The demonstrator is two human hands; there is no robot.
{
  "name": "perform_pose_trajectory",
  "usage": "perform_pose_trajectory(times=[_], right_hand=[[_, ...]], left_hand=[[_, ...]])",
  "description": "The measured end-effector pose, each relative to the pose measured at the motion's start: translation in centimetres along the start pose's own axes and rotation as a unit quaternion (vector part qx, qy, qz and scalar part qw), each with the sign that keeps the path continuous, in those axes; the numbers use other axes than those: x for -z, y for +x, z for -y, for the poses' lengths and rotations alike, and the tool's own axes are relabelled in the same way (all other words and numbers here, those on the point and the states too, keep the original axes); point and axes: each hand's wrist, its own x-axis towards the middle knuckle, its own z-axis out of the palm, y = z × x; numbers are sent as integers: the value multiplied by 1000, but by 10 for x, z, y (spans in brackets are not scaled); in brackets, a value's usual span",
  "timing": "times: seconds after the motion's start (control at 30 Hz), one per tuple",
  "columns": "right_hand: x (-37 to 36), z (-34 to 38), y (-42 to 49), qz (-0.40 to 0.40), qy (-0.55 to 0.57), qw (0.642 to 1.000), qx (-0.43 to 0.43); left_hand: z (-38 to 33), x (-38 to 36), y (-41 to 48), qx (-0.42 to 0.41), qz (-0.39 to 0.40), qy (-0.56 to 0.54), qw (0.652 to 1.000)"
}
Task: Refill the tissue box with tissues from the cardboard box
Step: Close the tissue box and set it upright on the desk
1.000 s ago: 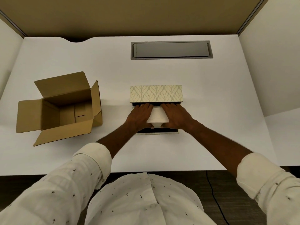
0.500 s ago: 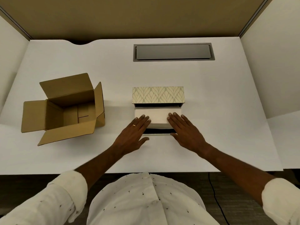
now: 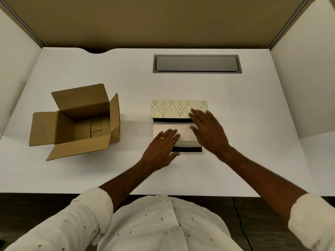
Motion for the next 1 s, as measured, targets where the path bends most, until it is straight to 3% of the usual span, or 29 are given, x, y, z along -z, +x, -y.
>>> perform_pose_trajectory(times=[0.37, 1.0], right_hand=[[10, -16, 93, 218, 54, 972, -67], [22, 12, 40, 146, 66, 984, -78]], left_hand=[[-13, -7, 11, 39, 53, 6, 998], [-14, -18, 4, 46, 70, 34, 996]])
